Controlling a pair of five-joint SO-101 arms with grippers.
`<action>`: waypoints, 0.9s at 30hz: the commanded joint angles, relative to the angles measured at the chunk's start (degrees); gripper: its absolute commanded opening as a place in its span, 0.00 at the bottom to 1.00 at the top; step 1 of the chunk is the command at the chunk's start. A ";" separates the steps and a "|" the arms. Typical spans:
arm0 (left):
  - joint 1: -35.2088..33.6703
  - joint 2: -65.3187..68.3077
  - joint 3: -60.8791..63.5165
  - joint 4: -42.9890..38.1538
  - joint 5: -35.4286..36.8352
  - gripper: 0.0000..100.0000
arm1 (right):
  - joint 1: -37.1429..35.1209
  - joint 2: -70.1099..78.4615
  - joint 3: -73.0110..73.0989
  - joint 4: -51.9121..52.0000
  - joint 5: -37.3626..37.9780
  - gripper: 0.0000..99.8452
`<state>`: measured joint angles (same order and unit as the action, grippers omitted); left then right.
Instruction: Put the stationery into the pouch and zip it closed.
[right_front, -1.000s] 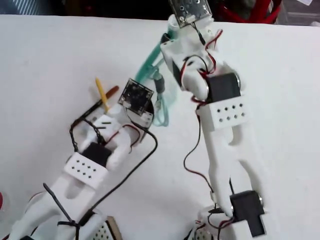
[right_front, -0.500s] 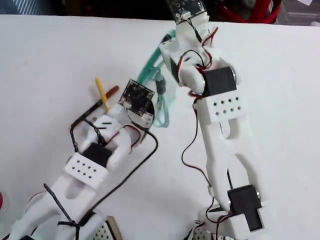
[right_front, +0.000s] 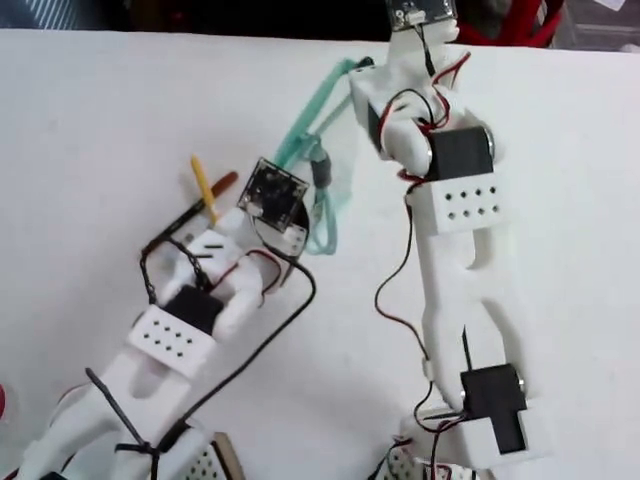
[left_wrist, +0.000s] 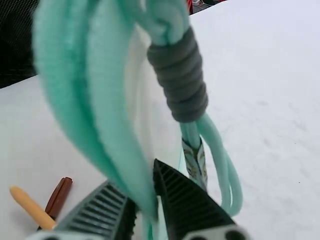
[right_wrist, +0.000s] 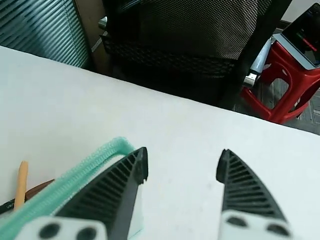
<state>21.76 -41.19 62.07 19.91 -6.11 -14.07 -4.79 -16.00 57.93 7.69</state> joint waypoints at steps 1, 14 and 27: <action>-0.57 -0.22 0.26 -0.18 0.26 0.03 | 0.48 -0.04 -4.04 -0.92 -0.79 0.22; -0.66 -0.22 0.26 -0.18 0.26 0.03 | -1.54 2.24 -3.60 -0.04 -0.44 0.17; -0.66 -0.31 0.18 -0.18 0.53 0.03 | -0.57 3.82 -3.78 2.51 -0.26 0.02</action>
<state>21.76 -41.19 62.07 19.91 -6.11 -15.47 0.48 -18.46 58.73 7.08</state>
